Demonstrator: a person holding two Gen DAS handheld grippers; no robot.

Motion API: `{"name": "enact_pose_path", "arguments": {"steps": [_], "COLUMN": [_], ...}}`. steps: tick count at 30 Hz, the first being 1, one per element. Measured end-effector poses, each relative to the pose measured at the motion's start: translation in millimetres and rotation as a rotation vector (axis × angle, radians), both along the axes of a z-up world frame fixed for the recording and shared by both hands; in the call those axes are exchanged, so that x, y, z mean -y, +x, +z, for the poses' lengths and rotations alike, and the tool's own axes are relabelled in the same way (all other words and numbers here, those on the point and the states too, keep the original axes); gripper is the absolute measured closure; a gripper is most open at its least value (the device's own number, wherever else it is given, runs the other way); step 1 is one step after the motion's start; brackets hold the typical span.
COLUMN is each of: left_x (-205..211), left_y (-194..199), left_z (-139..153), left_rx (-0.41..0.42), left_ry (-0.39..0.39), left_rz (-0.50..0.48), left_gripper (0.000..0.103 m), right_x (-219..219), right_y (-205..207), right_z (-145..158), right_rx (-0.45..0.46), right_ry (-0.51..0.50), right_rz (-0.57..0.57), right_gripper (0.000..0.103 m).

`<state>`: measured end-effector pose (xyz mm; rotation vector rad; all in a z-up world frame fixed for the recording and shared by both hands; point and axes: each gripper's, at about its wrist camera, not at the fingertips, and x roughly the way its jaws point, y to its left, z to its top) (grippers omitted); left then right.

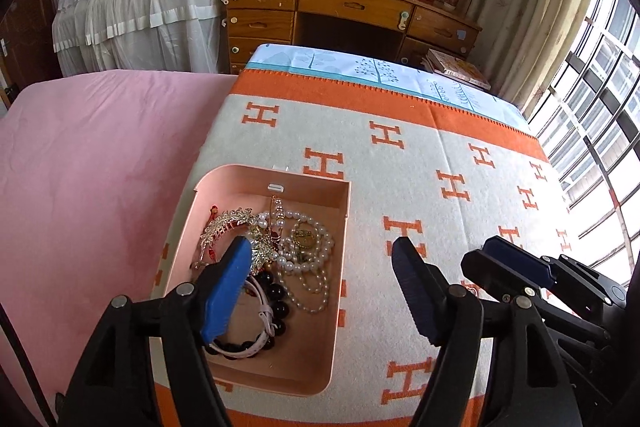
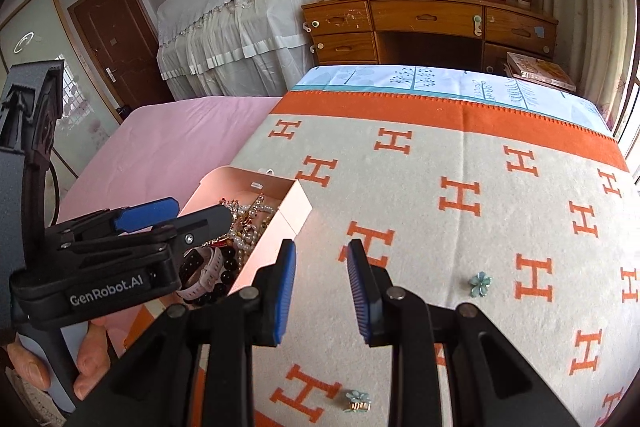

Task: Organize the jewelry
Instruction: 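Withdraw both tools from the box back over the blanket, then lower the left tool onto the teal butterfly charm and close it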

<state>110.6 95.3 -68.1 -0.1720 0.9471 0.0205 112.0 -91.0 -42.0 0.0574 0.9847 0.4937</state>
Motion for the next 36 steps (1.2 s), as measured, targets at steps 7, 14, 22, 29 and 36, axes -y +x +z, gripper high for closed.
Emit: {"name": "enact_pose_path", "arguments": {"steps": [7,14,22,29,36], "left_x": [21.5,46.6,70.3,84.1,95.1], "left_y": [-15.4,-25.7,-27.1,-28.2,-30.2], "left_z": [11.7,20.1,19.8,17.4,2.0], "left_rx": [0.027,0.048,0.043,0.038,-0.013], "left_ry": [0.036,0.073,0.072,0.068,0.045], "left_rz": [-0.020,-0.054,-0.089,-0.113,-0.153], "left_gripper": [0.032,0.031,0.031,0.031,0.031], "right_x": [18.9,40.0,68.7,96.3,124.3], "right_y": [-16.1,-25.0,-29.3,-31.8,-36.0], "right_z": [14.6,22.2,23.2,22.0,7.2], "right_rx": [0.055,0.087,0.093,0.087,0.044], "right_ry": [0.002,0.008,0.026,0.033,0.037], "right_rz": [-0.035,-0.070,-0.121,-0.172,-0.203], "right_gripper": [0.076,0.076,0.076,0.076,0.076]}}
